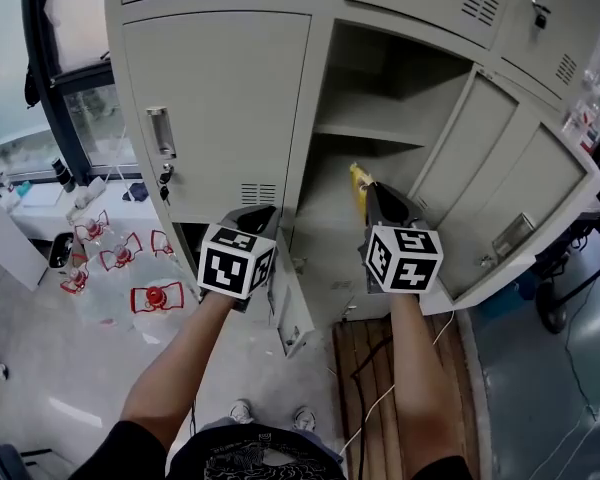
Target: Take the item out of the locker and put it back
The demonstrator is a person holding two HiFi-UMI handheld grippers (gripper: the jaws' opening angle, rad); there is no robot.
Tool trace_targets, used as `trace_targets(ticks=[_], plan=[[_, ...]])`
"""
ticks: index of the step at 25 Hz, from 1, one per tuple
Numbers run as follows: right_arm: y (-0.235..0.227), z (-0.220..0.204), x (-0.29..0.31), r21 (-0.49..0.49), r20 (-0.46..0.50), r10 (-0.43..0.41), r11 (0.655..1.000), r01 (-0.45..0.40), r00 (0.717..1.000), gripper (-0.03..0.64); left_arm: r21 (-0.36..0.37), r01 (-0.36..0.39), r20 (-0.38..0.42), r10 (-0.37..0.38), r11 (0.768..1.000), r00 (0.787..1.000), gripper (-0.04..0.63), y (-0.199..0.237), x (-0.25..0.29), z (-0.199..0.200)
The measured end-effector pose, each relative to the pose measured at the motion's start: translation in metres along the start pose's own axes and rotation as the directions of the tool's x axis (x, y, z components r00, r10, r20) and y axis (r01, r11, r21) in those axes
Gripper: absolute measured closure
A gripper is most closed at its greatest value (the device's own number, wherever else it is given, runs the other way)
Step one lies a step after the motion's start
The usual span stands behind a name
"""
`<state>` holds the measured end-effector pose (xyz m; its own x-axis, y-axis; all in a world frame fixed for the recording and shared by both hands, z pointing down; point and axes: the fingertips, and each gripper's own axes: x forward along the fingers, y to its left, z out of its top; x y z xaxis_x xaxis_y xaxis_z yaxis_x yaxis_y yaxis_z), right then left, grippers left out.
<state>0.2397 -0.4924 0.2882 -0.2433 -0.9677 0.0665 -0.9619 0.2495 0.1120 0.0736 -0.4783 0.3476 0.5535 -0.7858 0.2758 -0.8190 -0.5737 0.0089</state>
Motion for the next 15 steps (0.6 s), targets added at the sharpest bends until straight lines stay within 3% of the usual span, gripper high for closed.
trace_targets(ticks=[7, 15], plan=[[-0.011, -0.006, 0.032, -0.022, -0.003, 0.095, 0.995, -0.095, 0.995, 0.588, -0.036, -0.105, 0.013, 0.105, 0.994, 0.994, 0.595, -0.001, 0.008, 0.007], [-0.020, -0.022, 0.060, -0.055, -0.018, 0.133, 0.989, -0.134, 0.991, 0.588, -0.078, -0.206, 0.017, 0.207, 0.976, 0.978, 0.595, 0.005, 0.007, 0.004]])
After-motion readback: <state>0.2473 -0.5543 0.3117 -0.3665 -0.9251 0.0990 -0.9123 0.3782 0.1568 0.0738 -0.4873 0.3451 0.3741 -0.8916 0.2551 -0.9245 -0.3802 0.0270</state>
